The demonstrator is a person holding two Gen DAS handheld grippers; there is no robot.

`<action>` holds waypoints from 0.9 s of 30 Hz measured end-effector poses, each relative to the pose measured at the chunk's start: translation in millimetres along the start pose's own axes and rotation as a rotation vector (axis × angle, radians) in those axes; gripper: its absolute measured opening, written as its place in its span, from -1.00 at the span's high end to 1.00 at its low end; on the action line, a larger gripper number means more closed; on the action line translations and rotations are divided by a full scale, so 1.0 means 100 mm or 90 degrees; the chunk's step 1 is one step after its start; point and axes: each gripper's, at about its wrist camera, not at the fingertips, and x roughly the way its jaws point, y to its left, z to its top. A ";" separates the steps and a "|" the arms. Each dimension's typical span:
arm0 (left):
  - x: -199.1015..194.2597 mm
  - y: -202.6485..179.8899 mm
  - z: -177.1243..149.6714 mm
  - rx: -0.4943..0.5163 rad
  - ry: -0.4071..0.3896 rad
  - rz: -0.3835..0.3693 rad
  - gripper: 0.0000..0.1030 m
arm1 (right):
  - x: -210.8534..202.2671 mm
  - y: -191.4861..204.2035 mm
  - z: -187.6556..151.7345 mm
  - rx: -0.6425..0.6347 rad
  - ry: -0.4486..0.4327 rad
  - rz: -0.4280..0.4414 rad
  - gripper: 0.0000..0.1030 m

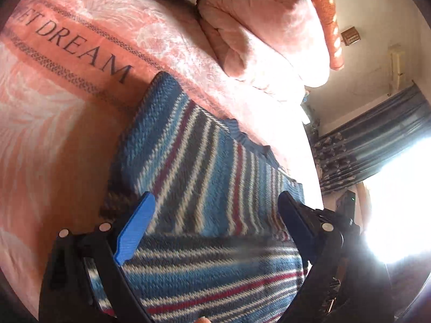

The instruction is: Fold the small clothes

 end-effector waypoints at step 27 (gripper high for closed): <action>0.87 0.00 0.56 0.073 0.124 0.003 -0.55 | 0.12 -0.21 0.19 0.056 -0.009 0.184 0.37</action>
